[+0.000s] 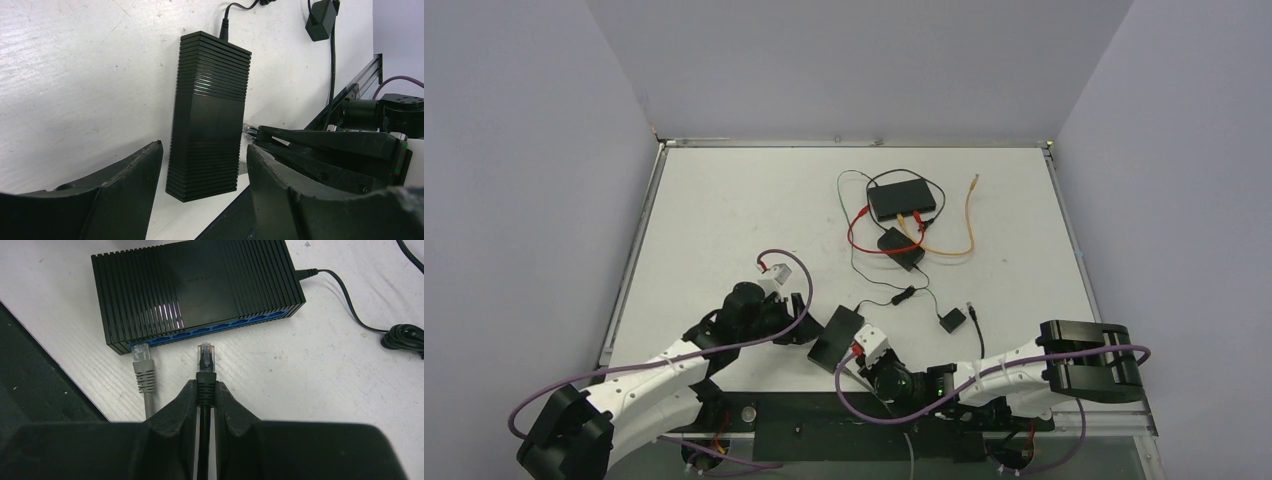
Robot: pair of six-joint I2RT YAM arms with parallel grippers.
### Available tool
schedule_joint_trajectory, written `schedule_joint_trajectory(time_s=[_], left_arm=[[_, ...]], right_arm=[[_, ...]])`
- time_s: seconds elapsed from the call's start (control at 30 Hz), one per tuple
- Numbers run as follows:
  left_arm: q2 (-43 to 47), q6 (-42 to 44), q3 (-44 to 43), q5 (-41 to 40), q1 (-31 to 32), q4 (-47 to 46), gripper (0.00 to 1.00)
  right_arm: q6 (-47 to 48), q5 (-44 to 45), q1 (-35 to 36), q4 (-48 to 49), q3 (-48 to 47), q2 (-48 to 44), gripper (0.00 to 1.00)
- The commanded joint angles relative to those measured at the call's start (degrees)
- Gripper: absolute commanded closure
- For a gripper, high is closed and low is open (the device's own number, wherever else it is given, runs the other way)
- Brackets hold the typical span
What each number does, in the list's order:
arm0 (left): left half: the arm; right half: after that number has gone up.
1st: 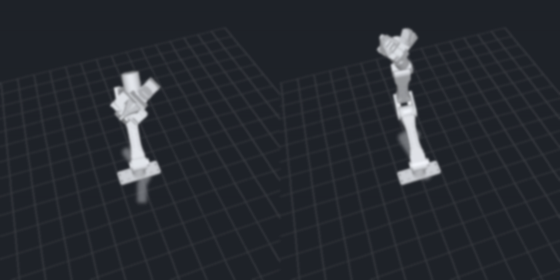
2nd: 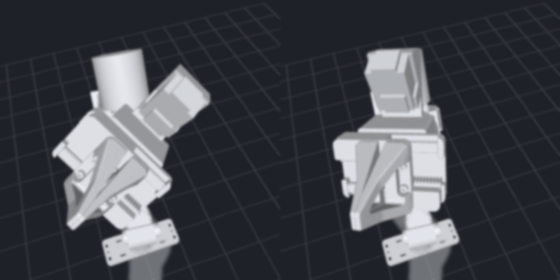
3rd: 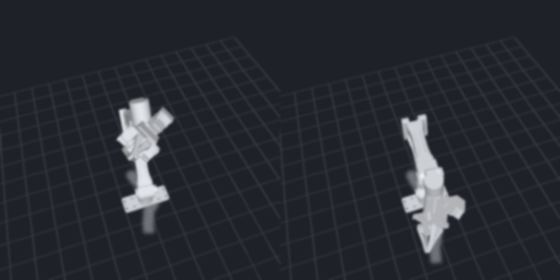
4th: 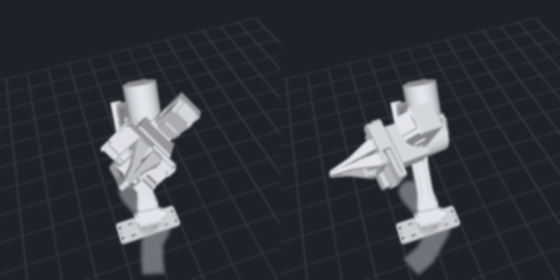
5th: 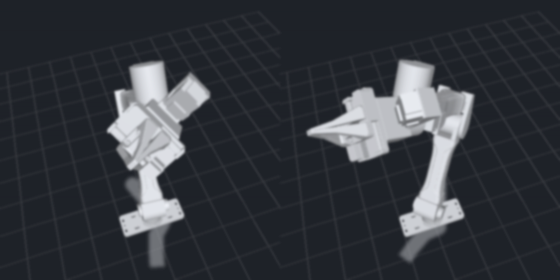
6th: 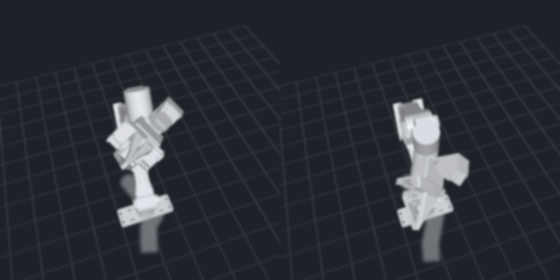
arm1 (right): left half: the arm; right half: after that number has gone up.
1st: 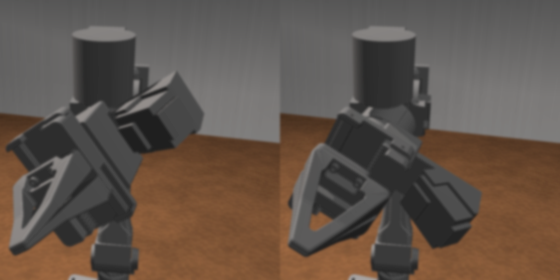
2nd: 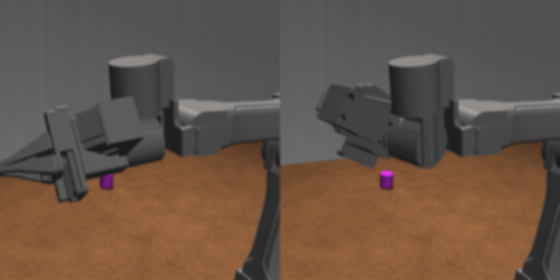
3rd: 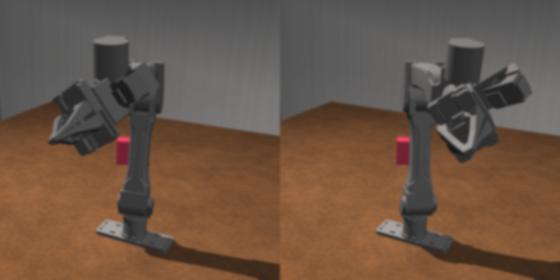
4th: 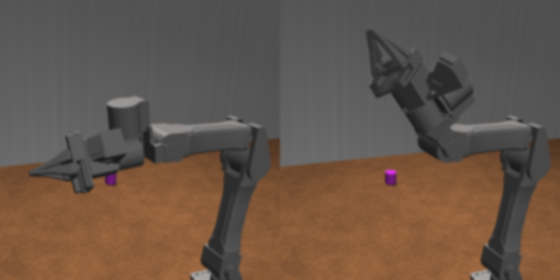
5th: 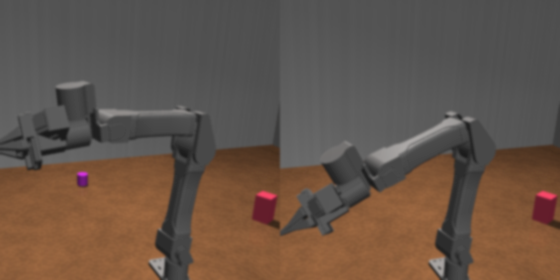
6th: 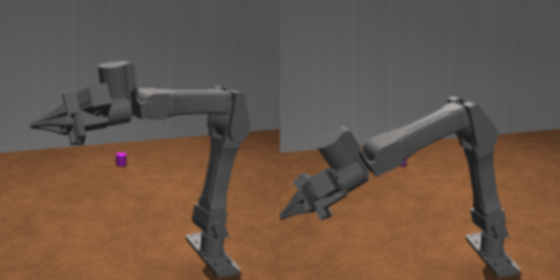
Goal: Insert the plug into the switch port
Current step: Insert the connector into the switch port.
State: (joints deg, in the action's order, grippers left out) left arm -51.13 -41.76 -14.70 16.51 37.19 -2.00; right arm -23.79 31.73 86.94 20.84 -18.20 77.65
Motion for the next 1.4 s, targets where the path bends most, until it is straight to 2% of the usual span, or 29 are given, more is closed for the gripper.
schedule_joint_trajectory(time_s=[0.0,0.47,1.0,1.37], left_arm=[[-1.6,0.7,0.3,2.1,-0.7,-5.0,0.40],[-6.6,1.2,-0.4,5.1,-1.1,-7.4,0.41],[-11.8,1.1,-1.3,6.1,-1.2,-10.5,0.42],[-16.8,1.0,-2.2,8.9,-1.2,-14.2,0.47]], right_arm=[[3.2,1.7,1.0,6.3,0.6,0.2,1.00],[7.8,2.6,1.3,13.0,1.2,5.0,1.00],[10.9,3.6,1.4,15.1,1.2,5.2,1.00],[12.0,1.8,1.3,15.1,0.4,5.9,1.00]])
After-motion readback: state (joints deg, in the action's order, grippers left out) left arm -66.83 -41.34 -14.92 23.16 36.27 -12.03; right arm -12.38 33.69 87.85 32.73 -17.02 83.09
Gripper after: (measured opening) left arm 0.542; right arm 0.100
